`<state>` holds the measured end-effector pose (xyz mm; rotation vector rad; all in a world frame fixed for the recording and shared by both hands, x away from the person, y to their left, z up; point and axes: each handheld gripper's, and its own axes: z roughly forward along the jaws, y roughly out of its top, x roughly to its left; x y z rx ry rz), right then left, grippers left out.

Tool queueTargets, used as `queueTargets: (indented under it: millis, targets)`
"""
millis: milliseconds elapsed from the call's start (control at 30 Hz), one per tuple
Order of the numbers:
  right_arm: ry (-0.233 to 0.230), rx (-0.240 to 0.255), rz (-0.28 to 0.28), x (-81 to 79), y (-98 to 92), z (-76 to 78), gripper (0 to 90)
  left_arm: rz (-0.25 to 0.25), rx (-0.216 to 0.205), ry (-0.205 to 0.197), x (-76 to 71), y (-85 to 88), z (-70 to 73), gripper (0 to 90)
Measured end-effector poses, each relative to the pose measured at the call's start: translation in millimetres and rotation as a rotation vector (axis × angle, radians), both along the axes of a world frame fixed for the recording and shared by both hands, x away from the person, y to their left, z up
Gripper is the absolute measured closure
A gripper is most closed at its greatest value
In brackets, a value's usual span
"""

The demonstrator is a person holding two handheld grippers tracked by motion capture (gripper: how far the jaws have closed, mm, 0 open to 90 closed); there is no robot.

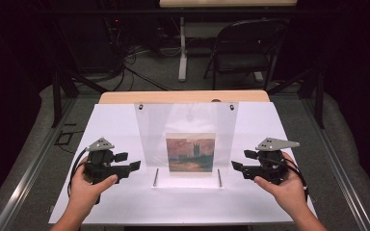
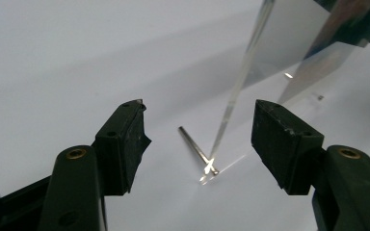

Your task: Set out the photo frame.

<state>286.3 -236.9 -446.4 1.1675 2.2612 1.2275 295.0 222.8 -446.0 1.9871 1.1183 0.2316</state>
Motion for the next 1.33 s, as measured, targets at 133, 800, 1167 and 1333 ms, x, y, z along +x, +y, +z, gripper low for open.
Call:
queueTargets:
  millis: [133, 800, 1167, 1333]
  targets:
    - [-0.001, -0.012, -0.03, -2.0, -4.9, -10.0, 37.0, 0.043, -0.043, 0.022, -1.1, 10.7, -14.4, 36.9]
    - [0.022, -0.028, -0.128, -0.1, -4.9, -69.1, 36.4, 0.19, -0.009, 0.066, 1.6, 30.1, -83.4, 36.7]
    - [0.052, -0.027, -0.156, -3.0, -14.6, -90.6, 35.1, 0.168, 0.037, 0.075, -0.1, 21.0, -100.5, 36.0]
    - [0.053, -0.03, -0.155, -1.7, -14.6, -93.4, 35.1, 0.173, 0.031, 0.063, 0.0, 21.1, -100.6, 36.0]
